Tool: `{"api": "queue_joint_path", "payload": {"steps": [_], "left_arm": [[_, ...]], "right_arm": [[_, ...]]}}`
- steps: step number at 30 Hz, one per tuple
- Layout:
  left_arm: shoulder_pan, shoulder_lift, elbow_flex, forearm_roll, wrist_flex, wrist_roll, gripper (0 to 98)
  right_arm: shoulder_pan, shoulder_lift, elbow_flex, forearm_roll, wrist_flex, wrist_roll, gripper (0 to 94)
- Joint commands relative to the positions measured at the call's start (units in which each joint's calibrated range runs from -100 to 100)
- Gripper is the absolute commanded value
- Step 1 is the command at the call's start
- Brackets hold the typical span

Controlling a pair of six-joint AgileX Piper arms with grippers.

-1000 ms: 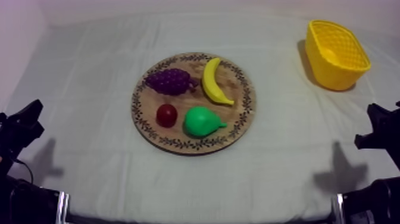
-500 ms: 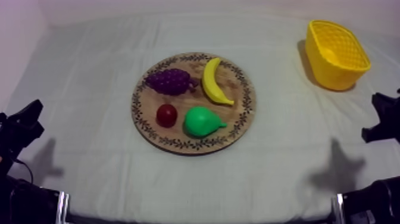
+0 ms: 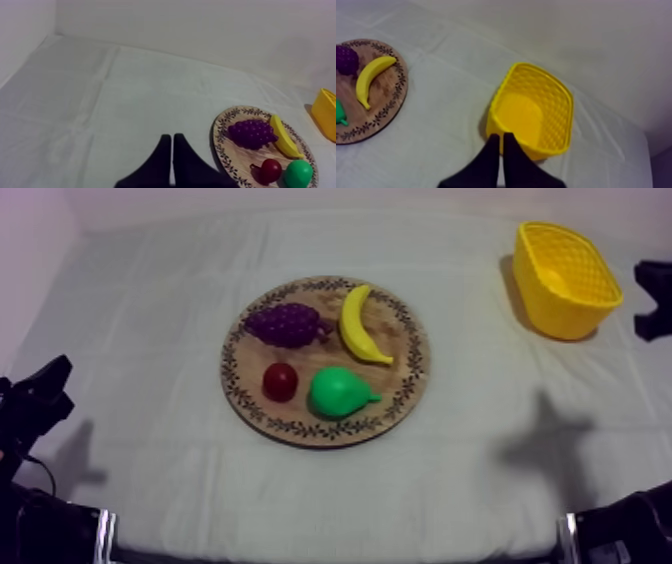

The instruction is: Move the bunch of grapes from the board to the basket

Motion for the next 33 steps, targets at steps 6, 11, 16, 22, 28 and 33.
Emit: {"api": "queue_joint_path", "payload": {"steps": [6,11,16,22,28,33], "left_arm": [[0.00,0.00,-0.03,0.02,0.00,-0.01,0.1],[0.00,0.00,-0.03,0.02,0.00,-0.01,0.1],[0.00,0.00,-0.03,0.02,0.00,-0.01,0.1],[0.00,0.00,-0.03,0.02,0.00,-0.02,0.1],[0.00,0.00,-0.03,0.02,0.00,-0.03,0.1],[0.00,0.00,-0.03,0.02,0.00,-0.01,0.1]], "right_arm": [[-6.47,16.68,-17.56,1.35,4.17,-0.30,0.3],[-10.79,24.87,-26.78,2.45,6.44,-0.17,0.3],[-13.61,32.79,-35.45,2.42,8.95,1.11,0.3],[-16.38,41.51,-44.29,3.42,11.07,1.98,0.3],[-19.20,49.20,-52.08,4.21,14.22,3.40,0.3],[-21.01,55.87,-59.47,3.70,18.11,4.99,0.3]]}}
